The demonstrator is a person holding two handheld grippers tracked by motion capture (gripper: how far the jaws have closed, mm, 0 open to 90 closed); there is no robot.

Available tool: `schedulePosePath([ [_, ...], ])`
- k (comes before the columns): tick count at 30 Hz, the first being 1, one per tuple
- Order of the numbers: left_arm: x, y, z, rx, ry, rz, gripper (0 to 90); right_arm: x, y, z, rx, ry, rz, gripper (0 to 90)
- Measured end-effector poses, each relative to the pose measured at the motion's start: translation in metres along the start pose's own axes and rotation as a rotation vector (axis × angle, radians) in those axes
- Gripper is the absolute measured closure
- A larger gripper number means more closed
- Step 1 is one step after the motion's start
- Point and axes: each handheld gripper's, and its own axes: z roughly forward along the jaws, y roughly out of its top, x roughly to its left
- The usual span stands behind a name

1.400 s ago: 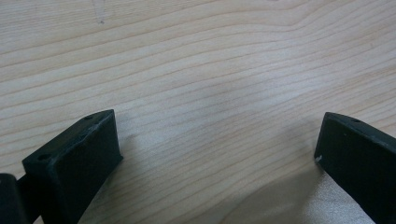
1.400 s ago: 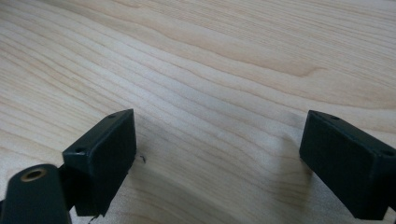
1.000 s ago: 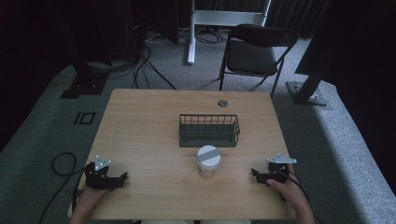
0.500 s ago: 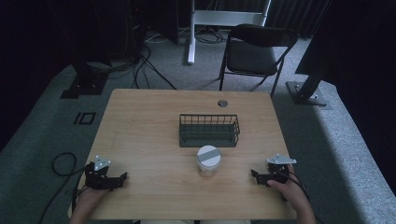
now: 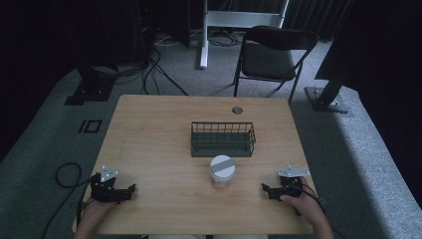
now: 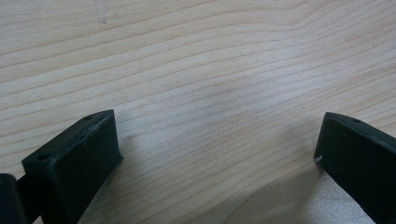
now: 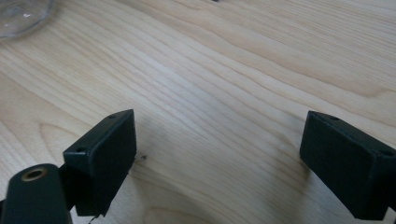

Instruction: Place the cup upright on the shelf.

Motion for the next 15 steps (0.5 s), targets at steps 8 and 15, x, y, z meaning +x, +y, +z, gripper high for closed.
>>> schedulePosePath([
  [8, 0.0, 0.0, 0.0, 0.0, 0.0, 0.0, 0.1, 0.008, 0.005, 0.001, -0.014, 0.038, -0.018, 10.5],
  [15, 0.0, 0.0, 0.0, 0.001, 0.0, 0.0, 0.1, 0.019, 0.011, 0.004, -0.036, 0.075, -0.037, 10.6],
])
